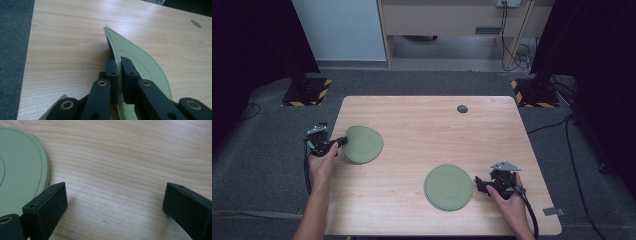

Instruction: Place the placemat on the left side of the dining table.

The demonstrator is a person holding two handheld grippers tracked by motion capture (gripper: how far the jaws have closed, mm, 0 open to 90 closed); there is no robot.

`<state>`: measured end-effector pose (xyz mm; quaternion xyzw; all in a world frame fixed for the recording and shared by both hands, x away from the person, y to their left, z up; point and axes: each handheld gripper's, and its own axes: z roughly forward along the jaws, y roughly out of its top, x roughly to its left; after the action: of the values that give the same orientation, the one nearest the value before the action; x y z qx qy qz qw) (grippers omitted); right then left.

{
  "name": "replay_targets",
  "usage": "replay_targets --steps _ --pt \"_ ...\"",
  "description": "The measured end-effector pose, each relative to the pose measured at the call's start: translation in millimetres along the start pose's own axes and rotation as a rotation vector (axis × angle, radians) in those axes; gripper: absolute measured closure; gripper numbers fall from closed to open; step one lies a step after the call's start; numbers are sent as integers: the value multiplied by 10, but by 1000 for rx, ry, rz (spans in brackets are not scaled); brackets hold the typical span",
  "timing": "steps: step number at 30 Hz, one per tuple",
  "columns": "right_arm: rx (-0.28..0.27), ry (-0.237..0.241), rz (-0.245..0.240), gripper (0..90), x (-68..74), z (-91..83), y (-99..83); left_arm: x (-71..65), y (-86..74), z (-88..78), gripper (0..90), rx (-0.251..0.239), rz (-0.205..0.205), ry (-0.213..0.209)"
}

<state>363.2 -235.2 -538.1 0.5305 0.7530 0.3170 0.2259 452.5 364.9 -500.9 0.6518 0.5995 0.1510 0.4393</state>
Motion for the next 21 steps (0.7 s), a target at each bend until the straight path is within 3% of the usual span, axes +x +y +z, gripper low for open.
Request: replay_targets --steps 10,13,16,19,21 --pt "0 0 0 59 0 0 0 43 -26 9 825 10 -17 9" --pt "0 0 1 59 0 0 0 49 -24 8 770 15 -11 36" --pt "0 0 1 59 0 0 1 57 -13 7 566 -1 -13 88" --pt "0 1 2 59 4 2 3 48 15 6 368 -16 -18 107" --pt "1 2 1 59 6 3 4 10 40 12 292 -16 -6 116"
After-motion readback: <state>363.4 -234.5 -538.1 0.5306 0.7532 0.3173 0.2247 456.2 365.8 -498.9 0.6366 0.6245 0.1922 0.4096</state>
